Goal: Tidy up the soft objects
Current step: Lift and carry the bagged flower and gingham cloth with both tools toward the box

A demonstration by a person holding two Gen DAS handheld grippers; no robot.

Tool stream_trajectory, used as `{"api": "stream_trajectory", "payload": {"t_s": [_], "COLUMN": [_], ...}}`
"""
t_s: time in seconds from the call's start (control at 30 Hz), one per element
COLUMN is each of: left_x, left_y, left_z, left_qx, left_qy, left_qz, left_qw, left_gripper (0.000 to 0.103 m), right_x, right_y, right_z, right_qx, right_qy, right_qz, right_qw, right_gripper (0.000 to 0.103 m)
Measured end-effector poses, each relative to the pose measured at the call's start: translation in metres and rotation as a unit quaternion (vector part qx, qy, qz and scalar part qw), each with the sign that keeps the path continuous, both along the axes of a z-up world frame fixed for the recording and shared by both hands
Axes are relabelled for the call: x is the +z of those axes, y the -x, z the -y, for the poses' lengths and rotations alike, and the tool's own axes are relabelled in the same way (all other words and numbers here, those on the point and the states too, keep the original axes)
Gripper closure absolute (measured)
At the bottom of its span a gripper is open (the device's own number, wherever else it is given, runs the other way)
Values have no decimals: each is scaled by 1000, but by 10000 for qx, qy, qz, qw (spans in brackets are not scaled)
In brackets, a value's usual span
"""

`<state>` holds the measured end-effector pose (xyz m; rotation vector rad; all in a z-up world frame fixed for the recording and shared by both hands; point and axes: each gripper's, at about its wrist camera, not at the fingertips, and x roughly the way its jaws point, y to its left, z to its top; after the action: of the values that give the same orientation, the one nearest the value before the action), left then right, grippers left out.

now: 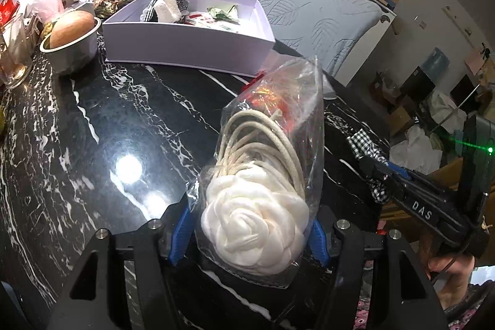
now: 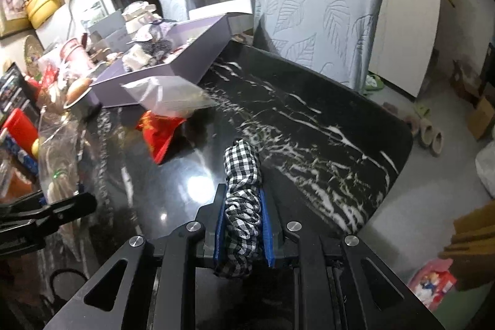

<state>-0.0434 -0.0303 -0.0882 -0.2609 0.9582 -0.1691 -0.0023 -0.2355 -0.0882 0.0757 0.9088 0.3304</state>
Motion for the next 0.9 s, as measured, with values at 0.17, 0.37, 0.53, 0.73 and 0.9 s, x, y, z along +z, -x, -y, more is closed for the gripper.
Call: {"api": "stream_trajectory", "payload": {"t_s": [0.17,0.37,0.53,0.73,0.9], "left_x": [10,29,44,66,87], "left_y": [12,22,25,23,18], "left_z": [2,1,-2,-4,-8], "left_qx": [102,215,298,293,312], "left_qy": [13,-49,-83,-158,-203], "left_qz": [187,473,702,1014,1302], "left_qw": [9998,9986,9971,9943,9908], "left_gripper": [41,41,41,41,41], "right_x": [4,10,24,46,66], "right_y": [16,33,40,43,39], "right_z": [-4,-13,-22,-30,-38], "right_qx": [263,658,1004,1331,1526], "right_qy": [-127,-273,-357,-501,-545], "right_qz": [3,26,128,327,523], "right_qw": [9996,9975,9942,9893,9854], "right_gripper": [83,83,83,83,83]}}
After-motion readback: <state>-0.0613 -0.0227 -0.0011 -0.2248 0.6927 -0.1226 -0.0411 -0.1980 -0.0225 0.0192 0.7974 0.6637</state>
